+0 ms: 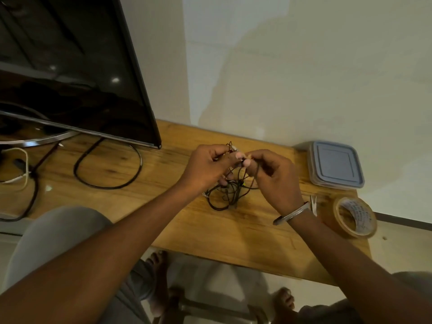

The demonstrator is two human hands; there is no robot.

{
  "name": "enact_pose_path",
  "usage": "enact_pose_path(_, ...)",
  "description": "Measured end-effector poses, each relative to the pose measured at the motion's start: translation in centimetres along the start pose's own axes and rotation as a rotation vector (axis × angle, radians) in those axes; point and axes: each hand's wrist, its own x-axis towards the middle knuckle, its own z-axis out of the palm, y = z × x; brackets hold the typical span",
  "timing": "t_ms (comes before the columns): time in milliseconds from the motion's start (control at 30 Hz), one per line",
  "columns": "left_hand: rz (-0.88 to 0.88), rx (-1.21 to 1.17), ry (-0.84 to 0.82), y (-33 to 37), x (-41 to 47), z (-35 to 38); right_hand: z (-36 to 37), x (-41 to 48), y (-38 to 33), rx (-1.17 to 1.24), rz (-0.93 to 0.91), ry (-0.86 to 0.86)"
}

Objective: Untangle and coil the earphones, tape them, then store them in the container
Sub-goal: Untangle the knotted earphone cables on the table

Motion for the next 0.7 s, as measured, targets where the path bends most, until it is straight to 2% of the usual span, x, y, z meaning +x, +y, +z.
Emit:
enact_pose_path(133, 0.057, 0.134, 0.082, -0.3, 0.3, -0.4, -0.9, 0.9, -0.6, 0.400, 0.269, 0.071)
enact_pose_path(267, 0.088, 0.276, 0.101, -0.9, 0.6, -0.8, -1.2, 1.1, -1.2, 0.617, 0.403, 0.110)
enact_pose_path(367, 0.094, 0.595, 0.095, -1.9, 0.8, -1.7, -1.8, 1.6, -1.8, 0.726, 0.422, 0.142)
enact_pose_path(467, 0.028, 0.740, 0.119, -2.4, 0.9, -2.4, -2.9, 2.2, -2.4, 0.809, 0.389, 0.160)
enact_pose_path(533, -0.041, 0.570, 0.167, -2.2, 1.3, -2.5, -4.0, 2.8, -2.5, 0.811, 0.376, 0.171)
enact_pose_path(600, -0.245, 0.140, 0.234, -1.3, 1.7, -2.5, -4.9, 3.1, -2.3, 0.754, 0.350, 0.200)
enact_pose_path(667, -0.459, -0.186, 0.242, -0.7, 2.0, -2.9, -5.4, 3.1, -1.9, 0.588, 0.261, 0.249)
enact_pose_path(700, -0.502, -0.236, 0.229, -0.6, 2.2, -3.1, -5.4, 3.0, -1.7, 0.461, 0.196, 0.275)
